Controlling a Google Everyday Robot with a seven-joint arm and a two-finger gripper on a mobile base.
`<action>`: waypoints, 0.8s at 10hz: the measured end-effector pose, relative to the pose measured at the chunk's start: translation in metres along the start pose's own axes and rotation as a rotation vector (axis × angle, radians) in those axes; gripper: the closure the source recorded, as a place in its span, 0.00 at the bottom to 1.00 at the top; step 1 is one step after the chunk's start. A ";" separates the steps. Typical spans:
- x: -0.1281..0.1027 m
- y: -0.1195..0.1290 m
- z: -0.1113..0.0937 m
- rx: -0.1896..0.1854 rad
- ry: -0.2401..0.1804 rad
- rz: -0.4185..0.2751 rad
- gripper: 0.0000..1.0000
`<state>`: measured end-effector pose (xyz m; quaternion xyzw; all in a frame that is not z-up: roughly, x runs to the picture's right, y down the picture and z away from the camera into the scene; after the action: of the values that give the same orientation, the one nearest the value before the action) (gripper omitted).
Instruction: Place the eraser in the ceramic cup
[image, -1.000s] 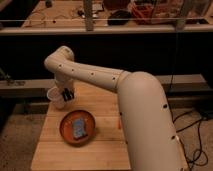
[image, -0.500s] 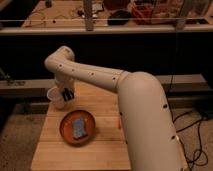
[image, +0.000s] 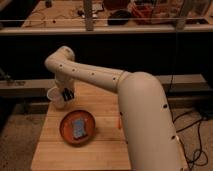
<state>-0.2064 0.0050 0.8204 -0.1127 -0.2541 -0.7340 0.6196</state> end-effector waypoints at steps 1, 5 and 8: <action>0.000 0.000 0.001 0.000 -0.001 0.000 0.93; 0.001 0.000 0.001 0.006 0.000 -0.003 0.93; 0.001 0.000 0.002 0.008 0.000 -0.004 0.93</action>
<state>-0.2067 0.0051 0.8225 -0.1097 -0.2576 -0.7341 0.6186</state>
